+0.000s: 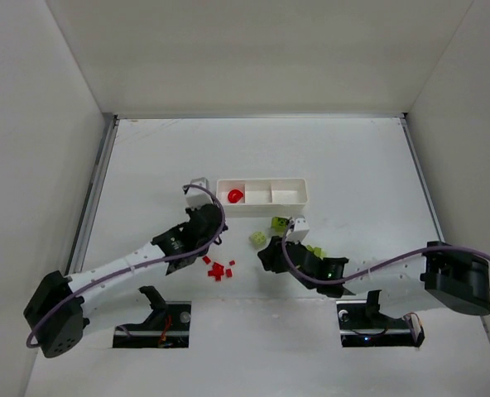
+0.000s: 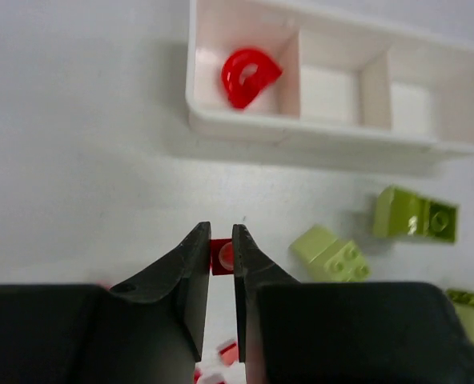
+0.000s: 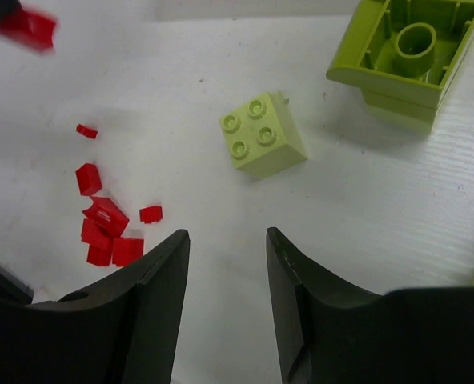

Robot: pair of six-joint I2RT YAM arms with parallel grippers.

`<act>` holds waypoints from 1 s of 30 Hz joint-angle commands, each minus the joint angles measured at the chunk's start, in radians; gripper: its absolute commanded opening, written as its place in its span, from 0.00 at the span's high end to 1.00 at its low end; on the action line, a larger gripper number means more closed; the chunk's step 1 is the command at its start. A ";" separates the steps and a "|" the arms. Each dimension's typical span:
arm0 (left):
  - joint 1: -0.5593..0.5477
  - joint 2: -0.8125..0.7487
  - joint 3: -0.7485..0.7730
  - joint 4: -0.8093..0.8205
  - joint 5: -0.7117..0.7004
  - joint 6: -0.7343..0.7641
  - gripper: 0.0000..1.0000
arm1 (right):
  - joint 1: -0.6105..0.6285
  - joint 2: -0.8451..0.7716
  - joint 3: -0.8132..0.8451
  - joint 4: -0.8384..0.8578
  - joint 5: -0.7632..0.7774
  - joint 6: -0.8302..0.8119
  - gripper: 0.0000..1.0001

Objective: Sort the legos into containers by color

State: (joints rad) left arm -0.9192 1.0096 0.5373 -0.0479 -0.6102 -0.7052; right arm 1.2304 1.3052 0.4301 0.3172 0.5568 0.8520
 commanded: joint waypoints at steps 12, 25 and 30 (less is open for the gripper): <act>0.254 0.463 0.257 0.367 0.164 0.105 0.81 | 0.168 0.025 0.041 -0.032 0.046 0.030 0.49; 0.201 0.134 0.049 0.222 0.043 0.110 0.58 | 0.261 0.327 0.294 -0.047 0.015 -0.123 0.43; 0.159 -0.061 -0.048 -0.007 0.013 0.017 0.71 | 0.251 0.399 0.332 -0.058 0.015 -0.145 0.45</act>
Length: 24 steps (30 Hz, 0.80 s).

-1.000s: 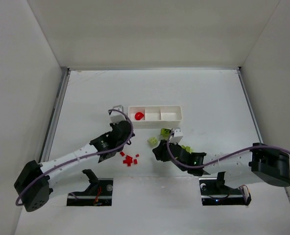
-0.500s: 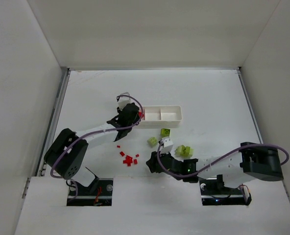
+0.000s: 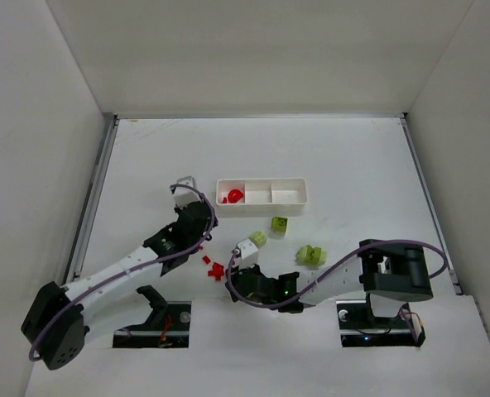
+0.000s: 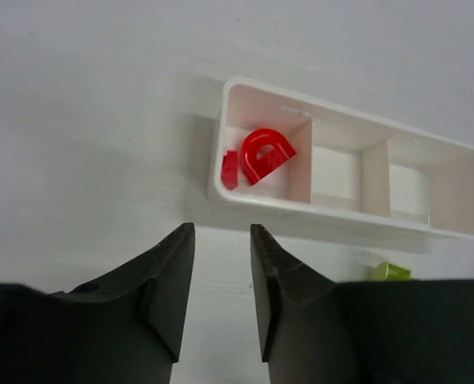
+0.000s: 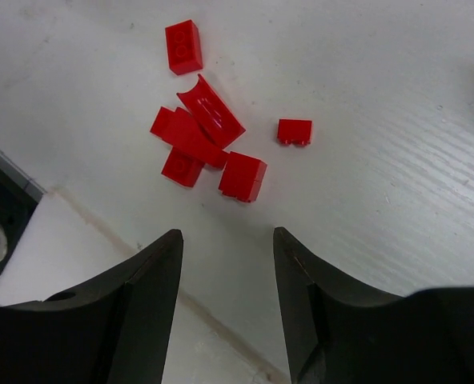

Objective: Sort the legos into containers by color

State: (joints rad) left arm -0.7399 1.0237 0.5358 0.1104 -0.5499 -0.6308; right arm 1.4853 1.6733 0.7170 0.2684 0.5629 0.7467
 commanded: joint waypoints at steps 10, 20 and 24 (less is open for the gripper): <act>-0.069 -0.315 -0.071 -0.541 -0.074 -0.202 0.75 | -0.058 0.138 0.110 -0.009 0.078 -0.032 0.65; -0.247 -0.356 -0.014 -0.724 0.024 -0.260 0.74 | -0.148 -0.090 0.035 0.015 0.083 -0.111 0.81; -0.376 -0.340 -0.005 -0.752 0.027 -0.296 0.74 | -0.266 -0.144 0.068 0.049 0.026 -0.200 0.80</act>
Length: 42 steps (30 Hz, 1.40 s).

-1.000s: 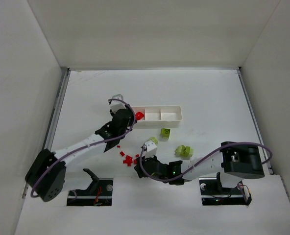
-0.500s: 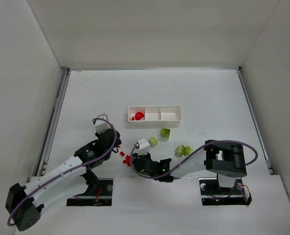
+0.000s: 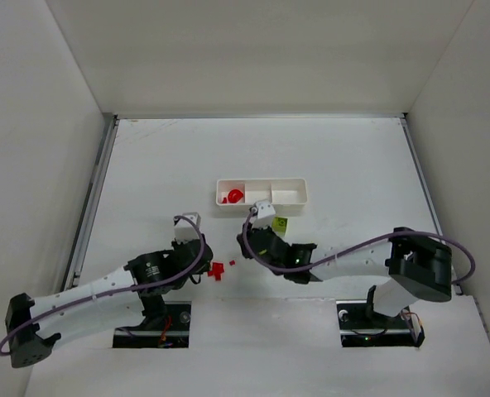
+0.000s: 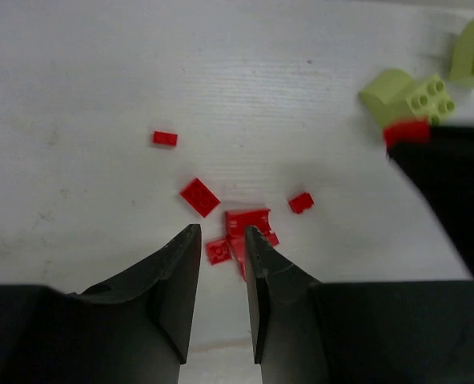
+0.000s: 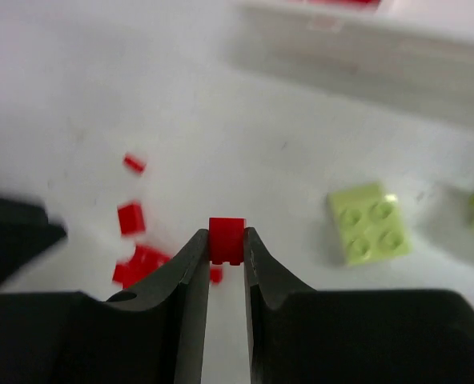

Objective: Sort the legos into containers by color

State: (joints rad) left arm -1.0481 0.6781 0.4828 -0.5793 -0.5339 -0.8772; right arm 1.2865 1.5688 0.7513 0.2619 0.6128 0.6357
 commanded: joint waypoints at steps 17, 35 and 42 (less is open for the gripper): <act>-0.378 0.256 0.046 -0.097 -0.078 -0.358 0.58 | -0.330 0.264 0.411 0.097 -0.202 -0.251 0.68; -0.393 0.455 0.010 0.041 -0.089 -0.422 0.63 | -0.336 0.068 0.191 0.155 -0.188 -0.162 0.48; -0.411 0.526 0.014 0.050 -0.150 -0.436 0.66 | -0.332 -0.030 0.059 0.166 -0.165 -0.120 0.49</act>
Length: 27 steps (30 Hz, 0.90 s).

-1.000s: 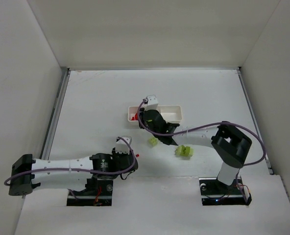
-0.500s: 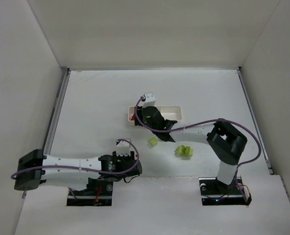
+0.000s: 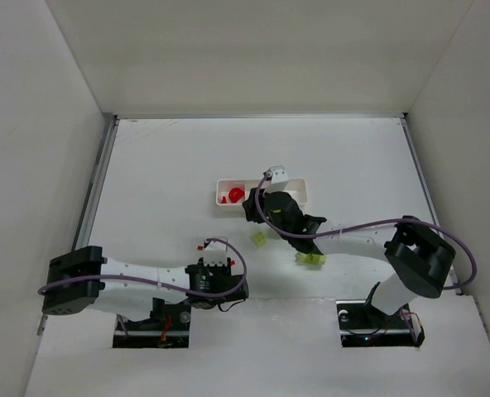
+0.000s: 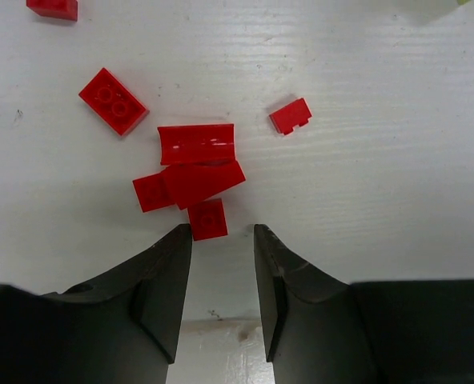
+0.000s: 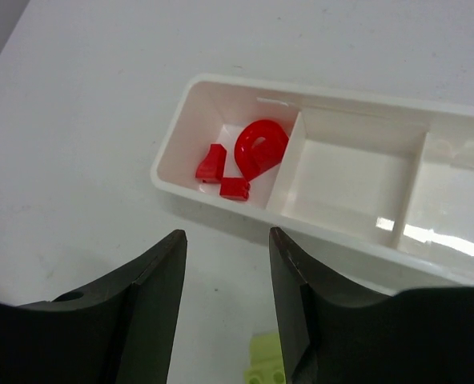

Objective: Sort the legos into containers by color

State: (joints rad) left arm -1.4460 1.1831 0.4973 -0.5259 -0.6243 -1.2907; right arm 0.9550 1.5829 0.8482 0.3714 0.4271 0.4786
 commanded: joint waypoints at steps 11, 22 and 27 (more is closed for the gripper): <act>-0.021 0.095 0.006 0.003 -0.080 -0.022 0.79 | 0.006 -0.221 -0.241 0.090 0.027 0.135 0.50; -0.014 -0.151 0.115 -0.023 -0.124 0.102 0.88 | 0.008 -0.440 -0.406 0.008 0.039 0.186 0.53; 0.129 -0.197 0.155 0.076 -0.153 0.255 0.87 | 0.057 -0.512 -0.452 -0.034 0.071 0.212 0.53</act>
State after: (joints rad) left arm -1.3899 1.0023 0.6151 -0.5014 -0.7338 -1.1595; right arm 0.9810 1.1080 0.4183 0.3485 0.4633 0.6628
